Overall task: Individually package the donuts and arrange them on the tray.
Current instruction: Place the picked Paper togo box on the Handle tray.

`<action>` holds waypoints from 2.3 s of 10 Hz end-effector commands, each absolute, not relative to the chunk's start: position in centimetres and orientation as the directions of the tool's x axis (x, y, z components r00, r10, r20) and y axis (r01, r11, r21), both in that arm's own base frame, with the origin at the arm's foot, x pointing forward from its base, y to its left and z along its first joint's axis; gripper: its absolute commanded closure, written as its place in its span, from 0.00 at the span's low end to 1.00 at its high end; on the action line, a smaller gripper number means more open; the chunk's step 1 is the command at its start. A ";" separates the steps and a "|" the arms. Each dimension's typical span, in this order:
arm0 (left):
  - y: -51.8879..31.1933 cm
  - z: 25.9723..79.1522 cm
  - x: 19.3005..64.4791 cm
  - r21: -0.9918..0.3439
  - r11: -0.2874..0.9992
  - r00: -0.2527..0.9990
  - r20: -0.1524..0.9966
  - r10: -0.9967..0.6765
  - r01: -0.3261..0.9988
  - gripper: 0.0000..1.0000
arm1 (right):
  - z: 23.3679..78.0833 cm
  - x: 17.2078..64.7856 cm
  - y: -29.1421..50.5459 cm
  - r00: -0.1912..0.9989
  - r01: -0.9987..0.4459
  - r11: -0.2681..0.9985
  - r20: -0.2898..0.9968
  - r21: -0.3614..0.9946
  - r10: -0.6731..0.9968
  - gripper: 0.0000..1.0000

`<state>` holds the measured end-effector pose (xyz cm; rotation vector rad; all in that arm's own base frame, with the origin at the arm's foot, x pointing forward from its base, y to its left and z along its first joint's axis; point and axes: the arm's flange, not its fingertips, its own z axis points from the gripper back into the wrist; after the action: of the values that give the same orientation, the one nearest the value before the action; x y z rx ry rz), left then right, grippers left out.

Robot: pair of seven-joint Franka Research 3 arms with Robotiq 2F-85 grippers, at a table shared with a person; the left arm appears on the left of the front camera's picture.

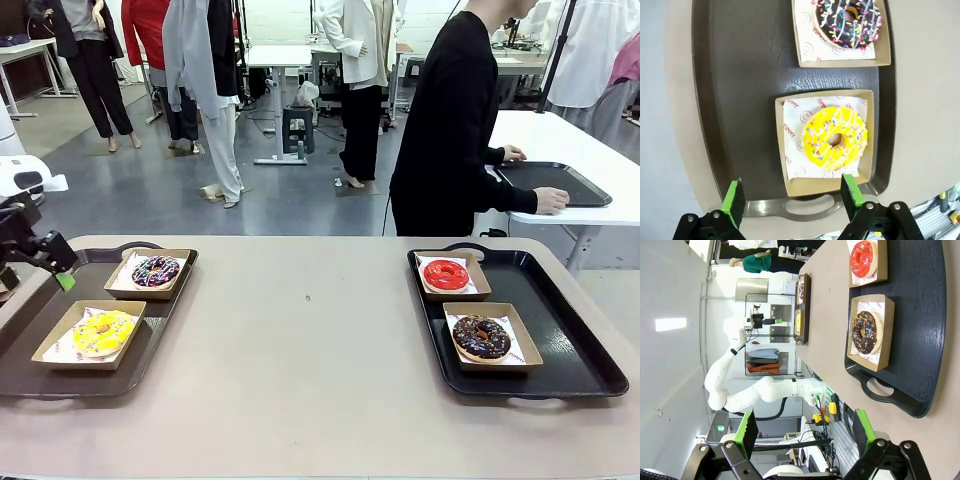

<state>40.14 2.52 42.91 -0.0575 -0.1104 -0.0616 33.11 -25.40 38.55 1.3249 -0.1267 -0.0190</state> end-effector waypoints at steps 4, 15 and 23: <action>2.8 44.1 39.1 -0.062 0.995 0.991 0.120 -0.066 0.074 0.00 | 38.5 33.1 -25.5 0.993 -0.057 0.243 0.081 0.968 -0.089 0.00; 2.8 44.1 39.1 -0.062 0.995 0.991 0.120 -0.066 0.074 0.00 | 38.5 33.1 -25.5 0.993 -0.057 0.243 0.081 0.968 -0.089 0.00; 15.4 45.0 42.4 -0.779 0.614 0.989 -0.062 0.131 -0.130 0.00 | 38.5 33.1 -25.5 0.993 -0.057 0.243 0.081 0.968 -0.089 0.00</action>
<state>40.85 13.19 45.99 -0.7368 -0.0356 0.1400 33.07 -25.44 38.53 1.3251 -0.1275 -0.0205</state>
